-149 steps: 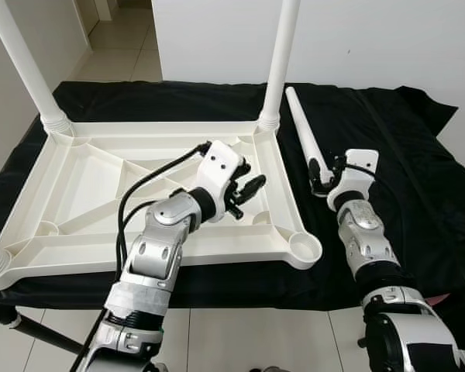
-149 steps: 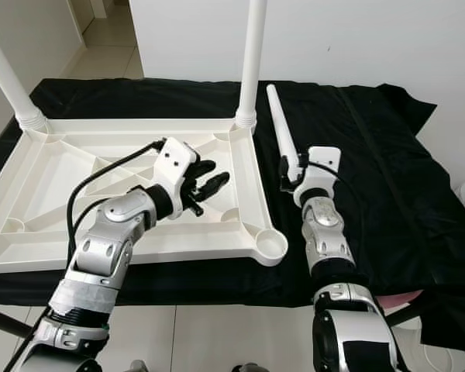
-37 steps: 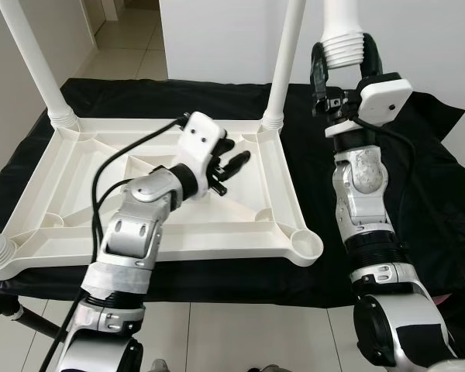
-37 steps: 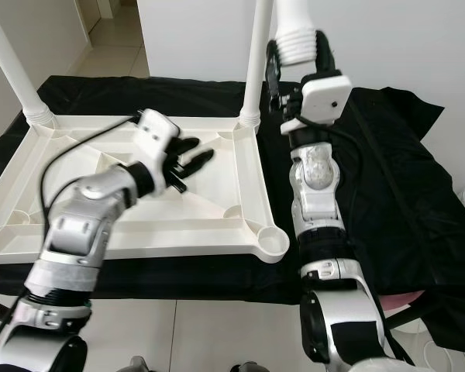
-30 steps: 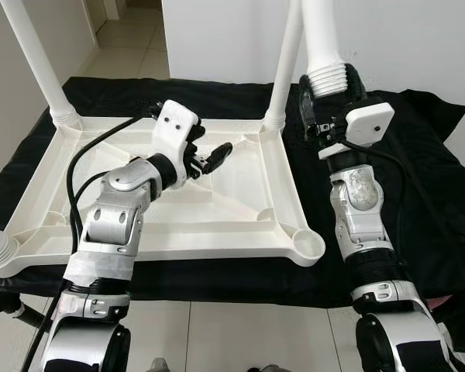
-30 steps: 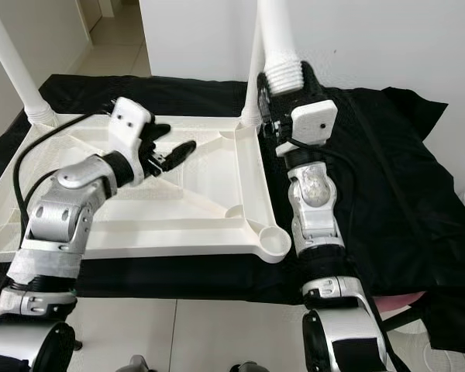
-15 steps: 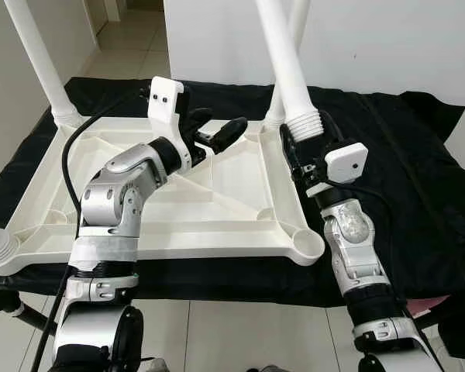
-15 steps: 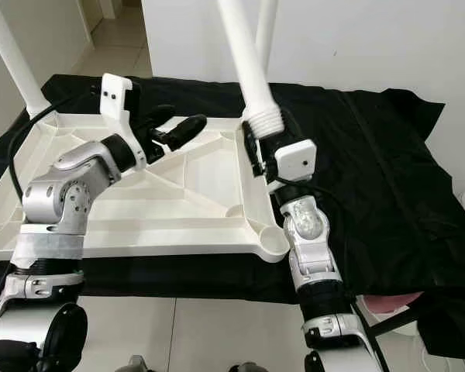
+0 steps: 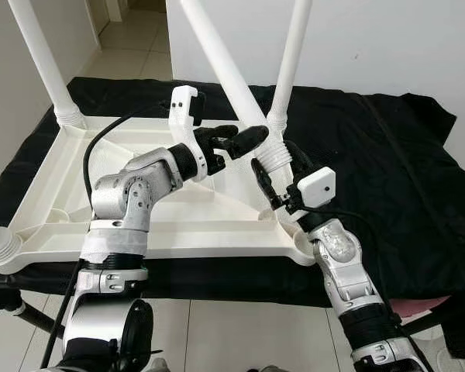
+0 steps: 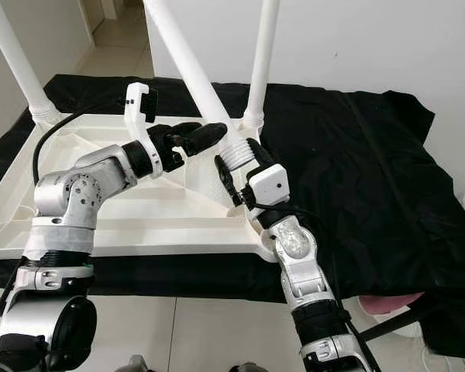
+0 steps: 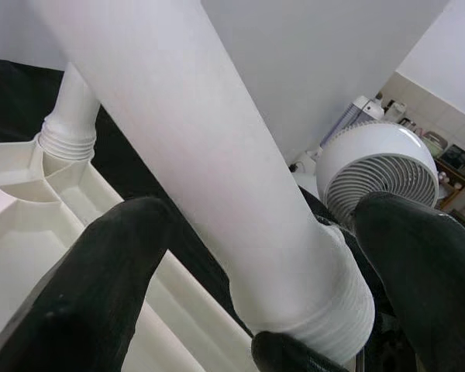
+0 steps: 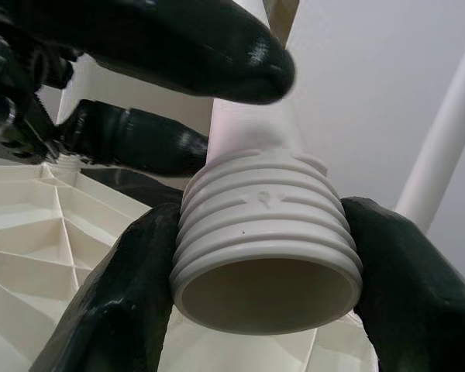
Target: Building children table
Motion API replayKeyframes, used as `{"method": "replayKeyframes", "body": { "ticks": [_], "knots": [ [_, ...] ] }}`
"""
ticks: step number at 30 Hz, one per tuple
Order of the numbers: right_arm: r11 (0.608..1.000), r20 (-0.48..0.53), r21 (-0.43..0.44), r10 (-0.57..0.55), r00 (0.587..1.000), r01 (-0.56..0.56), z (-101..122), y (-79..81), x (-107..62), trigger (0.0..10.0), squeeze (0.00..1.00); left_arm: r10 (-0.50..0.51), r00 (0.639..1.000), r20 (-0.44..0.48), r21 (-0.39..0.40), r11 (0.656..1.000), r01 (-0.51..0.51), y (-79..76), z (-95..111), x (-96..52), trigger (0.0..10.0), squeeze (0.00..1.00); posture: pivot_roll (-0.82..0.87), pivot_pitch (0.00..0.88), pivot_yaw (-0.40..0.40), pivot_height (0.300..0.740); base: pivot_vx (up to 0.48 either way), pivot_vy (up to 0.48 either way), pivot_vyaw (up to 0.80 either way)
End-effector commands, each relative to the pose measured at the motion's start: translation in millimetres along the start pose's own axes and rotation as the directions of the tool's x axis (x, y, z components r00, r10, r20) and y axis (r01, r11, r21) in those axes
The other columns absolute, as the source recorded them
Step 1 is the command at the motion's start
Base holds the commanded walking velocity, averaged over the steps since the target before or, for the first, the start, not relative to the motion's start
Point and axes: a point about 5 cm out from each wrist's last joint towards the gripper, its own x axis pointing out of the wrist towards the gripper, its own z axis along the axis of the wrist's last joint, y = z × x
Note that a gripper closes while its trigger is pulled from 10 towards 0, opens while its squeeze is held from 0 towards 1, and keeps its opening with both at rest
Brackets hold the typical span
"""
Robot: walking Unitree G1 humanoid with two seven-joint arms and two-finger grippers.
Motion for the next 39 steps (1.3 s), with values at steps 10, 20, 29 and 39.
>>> {"method": "replayKeyframes", "body": {
  "ticks": [10, 20, 29, 39],
  "knots": [
    [0.998, -0.013, 0.023, 0.058, 0.998, -0.057, 3.7, 16.8, -9.1, 10.0, 0.0, -0.02, 1.0, -0.008, -0.08, 0.997, 0.019, 1.2, 2.6, 20.8, 10.0, 0.0, -0.01, 0.009, -0.022, 0.74, 0.0, 0.0, 0.0],
    [0.998, -0.049, 0.029, 0.06, 0.997, -0.059, 3.6, 22.1, -24.8, 10.0, 0.0, 0.079, 0.997, -0.008, -0.061, 0.995, -0.079, 21.4, 16.1, 28.7, 10.0, 0.0, -0.02, 0.014, -0.015, 0.74, 0.0, 0.0, 0.0],
    [0.998, -0.079, -0.005, 0.064, 0.995, -0.064, 3.6, 18.0, -35.2, 10.0, 0.0, 0.186, 0.983, 0.008, -0.052, 0.981, -0.185, 45.5, 41.6, 24.9, 10.0, 0.0, -0.03, 0.015, -0.004, 0.74, 0.0, 0.0, 0.0],
    [0.996, -0.095, -0.024, 0.085, 0.992, -0.088, 4.4, 15.9, -41.6, 10.0, 0.0, 0.235, 0.972, 0.028, -0.126, 0.965, -0.23, 55.6, 53.1, 23.0, 10.0, 0.0, -0.03, 0.016, -0.004, 0.74, 0.0, 0.0, 0.0]
  ]
}}
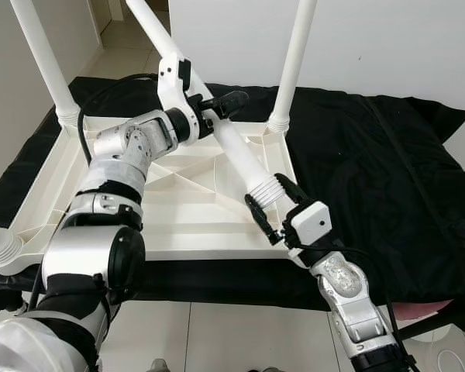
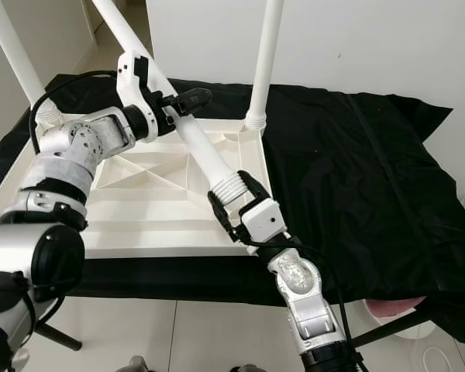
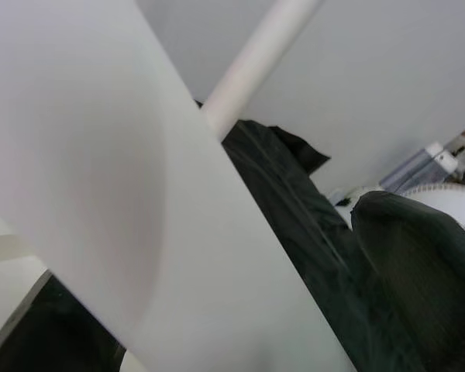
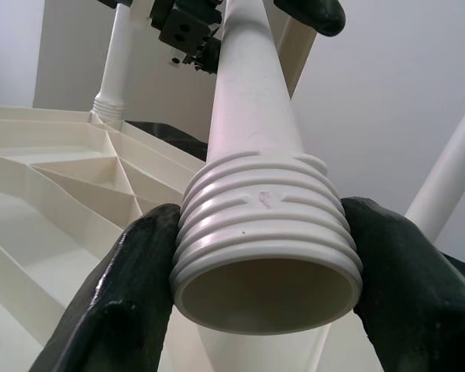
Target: Building children table
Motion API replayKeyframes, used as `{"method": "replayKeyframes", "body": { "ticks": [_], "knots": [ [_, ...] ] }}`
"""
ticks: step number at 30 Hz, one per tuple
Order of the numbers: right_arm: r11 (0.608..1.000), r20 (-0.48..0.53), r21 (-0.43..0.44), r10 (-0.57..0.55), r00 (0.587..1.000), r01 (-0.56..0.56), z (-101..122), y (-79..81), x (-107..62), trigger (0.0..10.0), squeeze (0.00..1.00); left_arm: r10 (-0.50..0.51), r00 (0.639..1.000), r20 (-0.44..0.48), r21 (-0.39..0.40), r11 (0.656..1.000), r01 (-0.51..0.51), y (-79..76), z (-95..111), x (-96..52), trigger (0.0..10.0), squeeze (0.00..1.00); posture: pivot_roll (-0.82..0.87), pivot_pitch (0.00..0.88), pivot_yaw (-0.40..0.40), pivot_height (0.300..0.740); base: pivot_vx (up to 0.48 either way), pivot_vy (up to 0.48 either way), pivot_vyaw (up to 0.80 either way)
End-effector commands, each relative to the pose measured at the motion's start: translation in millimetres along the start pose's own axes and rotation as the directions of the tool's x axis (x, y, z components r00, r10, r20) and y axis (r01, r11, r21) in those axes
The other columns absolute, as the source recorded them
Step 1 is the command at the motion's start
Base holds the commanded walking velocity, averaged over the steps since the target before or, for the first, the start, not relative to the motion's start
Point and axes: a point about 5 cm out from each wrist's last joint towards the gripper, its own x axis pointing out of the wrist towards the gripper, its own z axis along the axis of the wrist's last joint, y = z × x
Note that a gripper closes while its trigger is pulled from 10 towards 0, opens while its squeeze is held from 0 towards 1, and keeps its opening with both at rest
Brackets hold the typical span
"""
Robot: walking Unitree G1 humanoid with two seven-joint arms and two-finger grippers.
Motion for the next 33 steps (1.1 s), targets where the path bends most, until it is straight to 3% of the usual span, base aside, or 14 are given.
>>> {"method": "replayKeyframes", "body": {
  "ticks": [1, 4, 5, 19, 20, 23, 24, 31, 33],
  "knots": [
    [1.0, 0.007, -0.015, 0.008, 1.0, -0.008, 2.6, -2.0, -2.1, 10.0, 0.0, 0.005, 0.999, 0.036, -0.053, 0.999, -0.003, -0.3, 8.3, 1.2, 10.0, 0.0, -0.03, 0.016, -0.003, 0.74, 0.0, 0.0, 0.0],
    [1.0, 0.006, -0.017, 0.013, 1.0, -0.013, 2.4, -1.6, -2.4, 10.0, 0.0, 0.007, 0.999, 0.048, -0.076, 0.997, -0.004, 0.4, 10.0, 1.6, 10.0, 0.0, -0.03, 0.016, -0.003, 0.74, 0.0, 0.0, 0.0],
    [1.0, 0.007, -0.019, 0.015, 1.0, -0.015, 2.4, -1.1, -1.9, 10.0, 0.0, -0.003, 0.998, 0.065, -0.104, 0.994, 0.01, 0.0, 11.4, 1.8, 0.0, 0.0, -0.03, 0.014, -0.003, 0.74, 0.0, 0.0, 0.0],
    [0.998, -0.003, 0.06, -0.032, 0.999, 0.032, 1.5, -3.3, 4.5, 10.0, 0.0, -0.032, 0.996, 0.077, -0.154, 0.987, 0.044, -1.4, 13.2, 4.1, 0.0, 0.0, -0.02, 0.0, -0.004, 0.74, 0.0, 0.0, 0.0],
    [0.994, -0.006, 0.1, -0.031, 0.999, 0.032, 1.3, -3.2, 5.0, 10.0, 1.0, -0.03, 0.996, 0.08, -0.163, 0.986, 0.043, -2.5, 14.6, 5.0, 0.0, 0.0, -0.02, 0.0, -0.007, 0.74, 0.0, 0.0, 0.0],
    [0.992, -0.006, 0.121, -0.028, 1.0, 0.028, 1.3, -2.8, 5.1, 10.0, 1.0, -0.026, 0.996, 0.08, -0.163, 0.986, 0.039, -2.7, 15.0, 5.4, 0.0, 0.0, -0.02, 0.0, -0.007, 0.74, 0.0, 0.0, 0.0],
    [0.987, -0.008, 0.157, -0.029, 1.0, 0.03, 1.6, -2.6, 6.0, 10.0, 1.0, -0.018, 0.996, 0.083, -0.167, 0.985, 0.031, -3.2, 16.2, 6.0, 10.0, 0.0, -0.02, 0.0, -0.006, 0.74, 0.0, 0.0, 0.0],
    [0.968, -0.016, 0.239, -0.073, 0.997, 0.075, 4.0, -7.8, 10.4, 10.0, 1.0, -0.045, 0.991, 0.124, -0.115, 0.992, 0.059, -10.3, 23.9, 6.0, 10.0, 0.0, -0.03, 0.0, -0.009, 0.74, 0.0, 0.0, 0.0],
    [0.961, -0.042, 0.253, -0.102, 0.994, 0.109, 5.0, -12.9, 15.0, 10.0, 1.0, -0.063, 0.986, 0.156, -0.044, 0.997, 0.07, -16.5, 30.8, 5.8, 10.0, 0.0, -0.02, 0.0, -0.01, 0.74, 0.0, 0.0, 0.0]
  ]
}}
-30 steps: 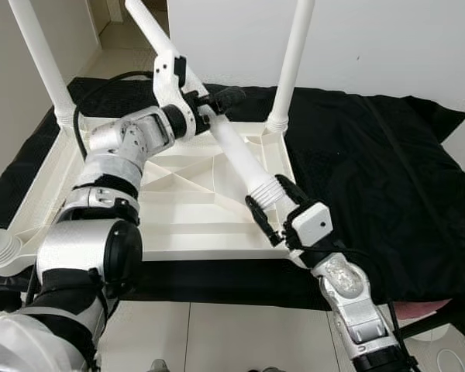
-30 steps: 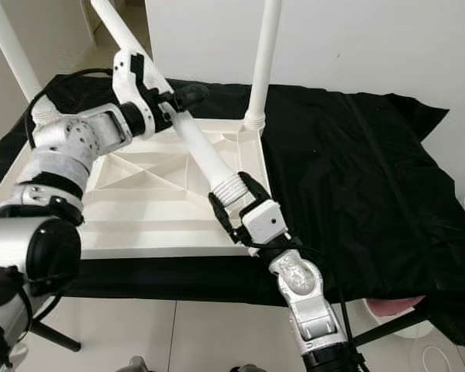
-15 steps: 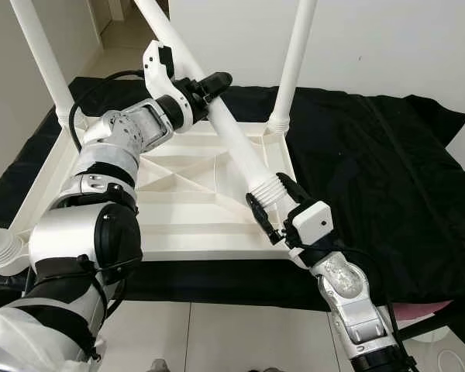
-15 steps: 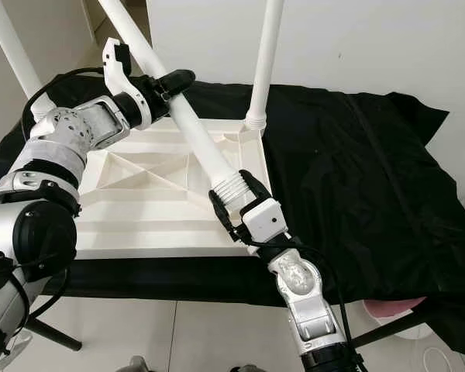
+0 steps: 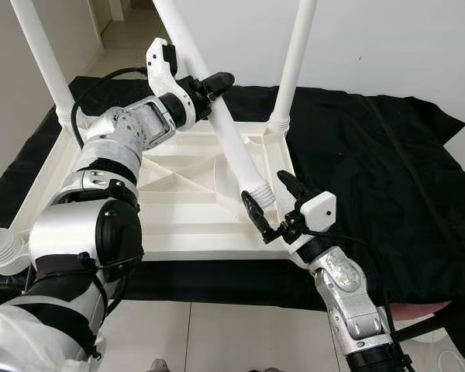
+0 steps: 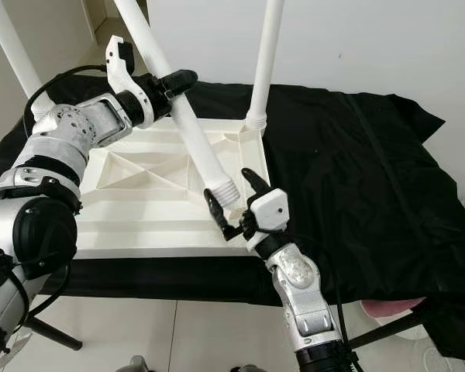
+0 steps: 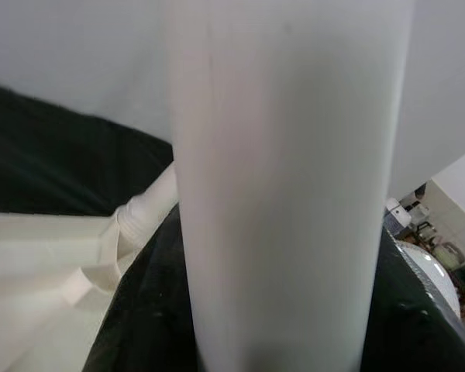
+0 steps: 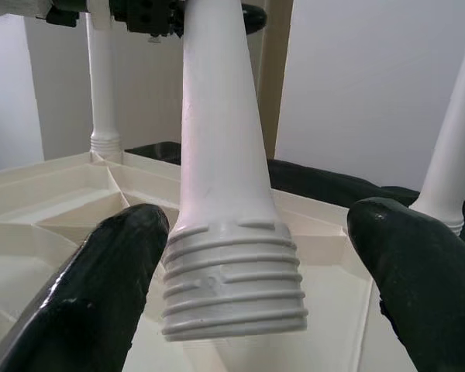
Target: Building children table
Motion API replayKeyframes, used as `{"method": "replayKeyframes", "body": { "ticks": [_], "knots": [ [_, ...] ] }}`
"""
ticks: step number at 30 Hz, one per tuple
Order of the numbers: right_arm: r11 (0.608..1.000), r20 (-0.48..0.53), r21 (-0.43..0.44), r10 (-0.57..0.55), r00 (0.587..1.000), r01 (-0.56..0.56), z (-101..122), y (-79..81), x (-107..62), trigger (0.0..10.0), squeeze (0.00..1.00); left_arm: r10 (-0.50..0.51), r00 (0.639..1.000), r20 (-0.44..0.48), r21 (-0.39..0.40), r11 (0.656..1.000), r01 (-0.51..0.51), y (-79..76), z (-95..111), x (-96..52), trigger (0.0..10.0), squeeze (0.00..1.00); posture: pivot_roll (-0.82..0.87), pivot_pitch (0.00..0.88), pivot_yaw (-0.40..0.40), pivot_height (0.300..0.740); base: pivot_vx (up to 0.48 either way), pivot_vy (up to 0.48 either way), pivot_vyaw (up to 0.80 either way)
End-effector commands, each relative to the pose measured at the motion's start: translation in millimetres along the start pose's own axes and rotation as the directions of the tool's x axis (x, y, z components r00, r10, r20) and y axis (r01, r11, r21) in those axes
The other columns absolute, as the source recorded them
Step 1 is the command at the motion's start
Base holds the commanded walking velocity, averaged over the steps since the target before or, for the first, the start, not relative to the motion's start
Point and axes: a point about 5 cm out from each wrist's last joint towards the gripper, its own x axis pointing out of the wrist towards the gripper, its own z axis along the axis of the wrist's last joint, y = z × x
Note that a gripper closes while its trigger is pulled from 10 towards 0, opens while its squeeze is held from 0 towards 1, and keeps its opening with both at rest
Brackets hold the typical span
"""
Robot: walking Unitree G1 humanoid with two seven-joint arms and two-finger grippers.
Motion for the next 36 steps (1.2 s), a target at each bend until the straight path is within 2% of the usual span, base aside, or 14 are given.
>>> {"method": "replayKeyframes", "body": {
  "ticks": [1, 2, 3, 4, 7, 8, 10, 18, 20, 26, 28, 30, 31, 36],
  "knots": [
    [1.0, -0.005, 0.011, -0.028, 1.0, 0.028, 3.1, -4.6, 2.2, 10.0, 1.0, -0.029, 0.999, 0.026, 0.053, 0.998, 0.028, -8.3, 6.1, 2.5, 10.0, 0.0, -0.02, 0.0, -0.01, 0.74, 0.0, 0.0, 0.0],
    [0.999, -0.01, 0.012, -0.036, 0.999, 0.036, 3.6, -5.6, 3.2, 10.0, 1.0, -0.034, 0.999, 0.033, 0.071, 0.997, 0.031, -9.9, 7.4, 2.7, 10.0, 0.0, -0.02, 0.0, -0.01, 0.74, 0.0, 0.0, 0.0],
    [0.999, -0.026, 0.007, -0.041, 0.999, 0.041, 5.3, -8.8, 7.0, 10.0, 0.0, -0.034, 0.998, 0.053, 0.132, 0.991, 0.027, -14.5, 9.4, 3.2, 10.0, 0.0, -0.02, 0.0, -0.013, 0.74, 0.0, 0.0, 0.0],
    [0.999, -0.063, -0.016, -0.045, 0.997, 0.044, 5.5, -12.8, 11.5, 10.0, 0.0, -0.037, 0.997, 0.073, 0.184, 0.983, 0.023, -20.0, 9.6, 3.8, 10.0, 0.0, -0.02, 0.0, -0.018, 0.74, 0.0, 0.0, 0.0],
    [0.998, -0.09, -0.033, -0.05, 0.995, 0.047, 5.7, -15.9, 14.6, 10.0, 0.0, -0.041, 0.995, 0.088, 0.219, 0.975, 0.021, -24.3, 9.6, 4.0, 10.0, 0.0, -0.02, 0.0, -0.018, 0.74, 0.0, 0.0, 0.0],
    [0.998, -0.125, -0.051, -0.029, 0.992, 0.023, 7.1, -19.9, 21.2, 10.0, 0.0, -0.054, 0.991, 0.119, 0.301, 0.954, 0.016, -34.0, 6.9, 4.9, 10.0, 0.0, -0.02, 0.0, -0.028, 0.74, 0.0, 0.0, 0.0],
    [0.997, -0.139, -0.081, -0.008, 0.99, -0.003, 9.1, -21.5, 26.1, 10.0, 0.0, -0.055, 0.989, 0.136, 0.345, 0.939, 0.005, -39.6, 3.8, 5.9, 10.0, 0.0, -0.02, 0.0, -0.028, 0.74, 0.0, 0.0, 0.0],
    [0.994, -0.152, -0.098, 0.03, 0.988, -0.045, 12.3, -23.2, 33.1, 10.0, 0.0, -0.044, 0.983, 0.178, 0.41, 0.911, -0.034, -49.0, -1.3, 7.8, 10.0, 0.0, -0.01, 0.0, -0.043, 0.74, 0.0, 0.0, 0.0],
    [0.992, -0.178, -0.102, 0.052, 0.983, -0.071, 14.2, -23.4, 39.3, 10.0, 0.0, -0.055, 0.981, 0.187, 0.452, 0.891, -0.036, -57.9, -7.4, 7.8, 10.0, 0.0, 0.0, 0.0, -0.052, 0.74, 0.0, 0.0, 0.0],
    [0.992, -0.206, -0.1, 0.055, 0.977, -0.077, 14.7, -25.3, 43.5, 10.0, 0.0, -0.047, 0.979, 0.2, 0.486, 0.872, -0.057, -63.6, -12.5, 6.7, 10.0, 0.0, 0.01, 0.0, -0.052, 0.74, 0.0, 0.0, 0.0],
    [0.991, -0.243, -0.11, 0.041, 0.969, -0.07, 11.3, -26.2, 52.2, 10.0, 0.0, -0.054, 0.98, 0.194, 0.517, 0.854, -0.055, -70.8, -21.6, 7.9, 10.0, 0.0, 0.01, 0.0, -0.055, 0.74, 0.0, 0.0, 0.0],
    [0.991, -0.243, -0.11, 0.041, 0.969, -0.07, 11.3, -26.2, 52.2, 10.0, 0.0, -0.054, 0.98, 0.194, 0.517, 0.854, -0.055, -70.8, -21.6, 7.9, 10.0, 0.0, 0.01, 0.0, -0.055, 0.74, 0.0, 0.0, 0.0],
    [0.99, -0.281, -0.125, 0.024, 0.959, -0.061, 7.9, -27.0, 61.4, 10.0, 0.0, -0.062, 0.981, 0.186, 0.545, 0.837, -0.051, -77.7, -30.1, 10.3, 10.0, 0.0, 0.02, 0.004, -0.057, 0.74, 0.0, 0.0, 0.0],
    [0.988, -0.32, -0.143, 0.007, 0.947, -0.056, 1.5, -25.1, 71.2, 10.0, 0.0, -0.079, 0.978, 0.195, 0.558, 0.829, -0.044, -89.2, -34.1, 11.5, 10.0, 0.0, 0.02, 0.007, -0.058, 0.74, 0.0, 0.0, 0.0]
  ]
}}
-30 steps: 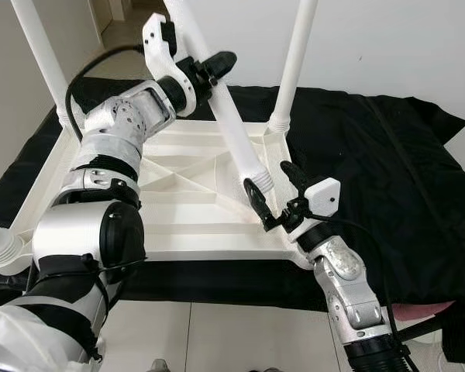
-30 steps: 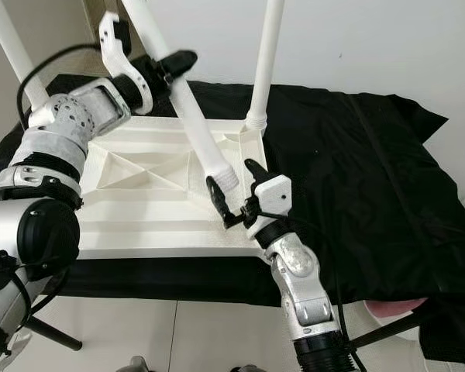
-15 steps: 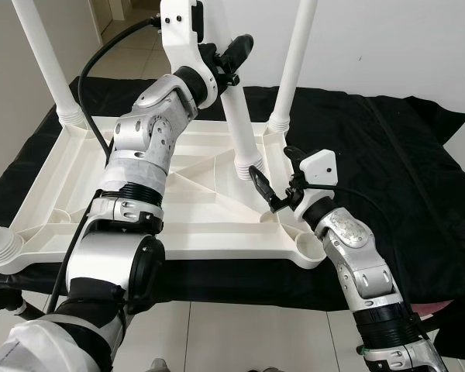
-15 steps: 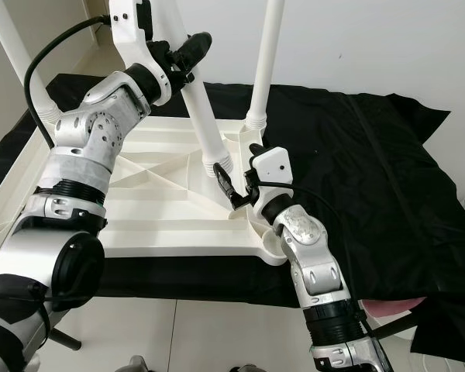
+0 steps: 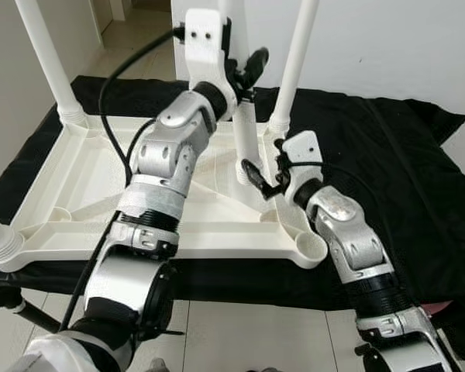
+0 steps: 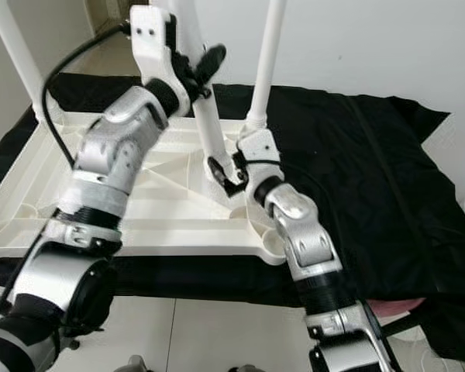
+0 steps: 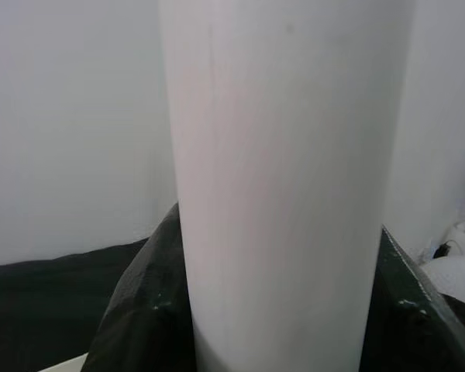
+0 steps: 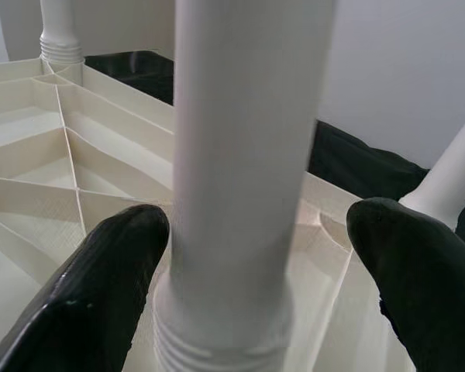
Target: Building children table
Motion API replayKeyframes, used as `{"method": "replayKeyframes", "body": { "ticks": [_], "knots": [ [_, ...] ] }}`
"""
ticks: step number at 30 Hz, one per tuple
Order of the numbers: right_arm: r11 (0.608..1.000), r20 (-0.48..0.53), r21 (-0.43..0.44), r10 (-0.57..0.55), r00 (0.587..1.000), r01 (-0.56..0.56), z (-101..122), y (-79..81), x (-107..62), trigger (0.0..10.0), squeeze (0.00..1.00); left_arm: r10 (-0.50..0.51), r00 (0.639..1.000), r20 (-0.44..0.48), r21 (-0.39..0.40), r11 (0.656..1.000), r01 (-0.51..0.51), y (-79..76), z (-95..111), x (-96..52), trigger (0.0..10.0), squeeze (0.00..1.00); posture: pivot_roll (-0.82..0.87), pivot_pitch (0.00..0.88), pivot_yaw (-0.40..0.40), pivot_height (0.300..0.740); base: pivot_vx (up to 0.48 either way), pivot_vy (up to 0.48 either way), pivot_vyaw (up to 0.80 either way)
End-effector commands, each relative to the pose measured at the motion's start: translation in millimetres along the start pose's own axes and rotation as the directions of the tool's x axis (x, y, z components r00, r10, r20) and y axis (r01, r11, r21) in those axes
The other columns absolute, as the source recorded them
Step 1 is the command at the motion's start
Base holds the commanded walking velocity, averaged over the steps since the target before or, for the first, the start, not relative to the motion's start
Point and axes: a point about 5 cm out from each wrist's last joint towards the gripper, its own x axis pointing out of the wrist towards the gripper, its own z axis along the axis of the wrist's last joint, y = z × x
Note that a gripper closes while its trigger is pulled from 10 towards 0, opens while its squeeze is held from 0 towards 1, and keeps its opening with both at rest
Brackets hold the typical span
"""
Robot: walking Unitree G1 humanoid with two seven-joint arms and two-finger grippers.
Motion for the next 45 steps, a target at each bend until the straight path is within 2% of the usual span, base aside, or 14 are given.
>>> {"method": "replayKeyframes", "body": {
  "ticks": [1, 10, 18, 28, 29, 30, 32, 33, 35, 36, 45],
  "knots": [
    [1.0, -0.043, -0.008, -0.011, 0.999, 0.011, -6.0, 0.2, 4.5, 10.0, 0.0, -0.003, 0.999, 0.034, 0.03, 1.0, 0.002, -6.7, 6.8, -0.2, 10.0, 0.0, 0.02, 0.007, -0.058, 0.74, 0.0, 0.0, 0.0],
    [1.0, -0.055, -0.012, -0.017, 0.998, 0.017, -5.2, 6.7, 18.1, 10.0, 0.0, -0.022, 0.999, 0.049, 0.023, 1.0, 0.021, -26.2, 7.4, -0.2, 10.0, 0.0, 0.03, 0.009, -0.059, 0.74, 0.0, 0.0, 0.0],
    [0.999, -0.017, -0.021, -0.03, 0.999, 0.03, 3.9, 6.2, 26.0, 10.0, 0.0, -0.029, 0.999, 0.043, 0.012, 1.0, 0.029, -31.9, 5.2, -1.3, 10.0, 0.0, 0.03, 0.009, -0.059, 0.74, 0.0, 0.0, 0.0],
    [0.998, 0.024, -0.021, -0.053, 0.998, 0.054, 12.2, 0.8, 27.7, 10.0, 0.0, -0.03, 0.999, 0.039, 0.009, 1.0, 0.029, -33.1, 4.9, -1.2, 10.0, 0.0, 0.02, 0.005, -0.055, 0.74, 0.0, 0.0, 0.0],
    [0.998, 0.024, -0.023, -0.051, 0.998, 0.052, 12.1, 0.9, 27.9, 8.8, 0.0, -0.029, 0.999, 0.038, 0.009, 1.0, 0.029, -33.5, 4.8, -1.2, 10.0, 0.0, 0.02, 0.005, -0.055, 0.74, 0.0, 0.0, 0.0],
    [0.998, 0.021, -0.022, -0.052, 0.998, 0.052, 11.3, 0.8, 28.0, 4.2, 0.0, -0.03, 0.999, 0.038, 0.007, 1.0, 0.029, -33.8, 4.7, -1.2, 10.0, 0.0, 0.02, 0.004, -0.056, 0.74, 0.0, 0.0, 0.0],
    [0.998, 0.018, -0.022, -0.052, 0.998, 0.053, 10.7, 0.8, 28.1, 4.2, 0.0, -0.03, 0.999, 0.038, 0.006, 1.0, 0.03, -34.1, 4.6, -1.2, 10.0, 0.0, 0.02, 0.004, -0.056, 0.74, 0.0, 0.0, 0.0],
    [0.998, 0.019, -0.022, -0.051, 0.999, 0.051, 10.5, 1.0, 28.2, 1.4, 0.0, -0.029, 0.999, 0.039, 0.006, 1.0, 0.029, -34.4, 4.8, -1.2, 10.0, 0.0, 0.02, 0.004, -0.056, 0.74, 0.0, 0.0, 0.0],
    [0.999, 0.02, -0.021, -0.05, 0.999, 0.05, 10.5, 1.2, 28.3, 1.4, 0.0, -0.028, 0.999, 0.039, 0.005, 1.0, 0.028, -34.6, 4.9, -1.2, 10.0, 0.0, 0.02, 0.004, -0.056, 0.74, 0.0, 0.0, 0.0],
    [0.999, 0.021, -0.016, -0.049, 0.999, 0.049, 10.4, 1.4, 28.5, 0.0, 0.0, -0.027, 0.999, 0.039, 0.005, 1.0, 0.027, -34.9, 5.1, -1.1, 10.0, 0.0, 0.02, 0.004, -0.057, 0.74, 0.0, 0.0, 0.0],
    [0.998, 0.009, 0.011, -0.055, 0.998, 0.055, 8.4, 3.0, 29.1, 0.0, 0.0, -0.029, 0.998, 0.047, 0.008, 1.0, 0.029, -36.7, 7.6, -1.1, 10.0, 0.0, 0.03, 0.005, -0.057, 0.74, 0.0, 0.0, 0.0]
  ]
}}
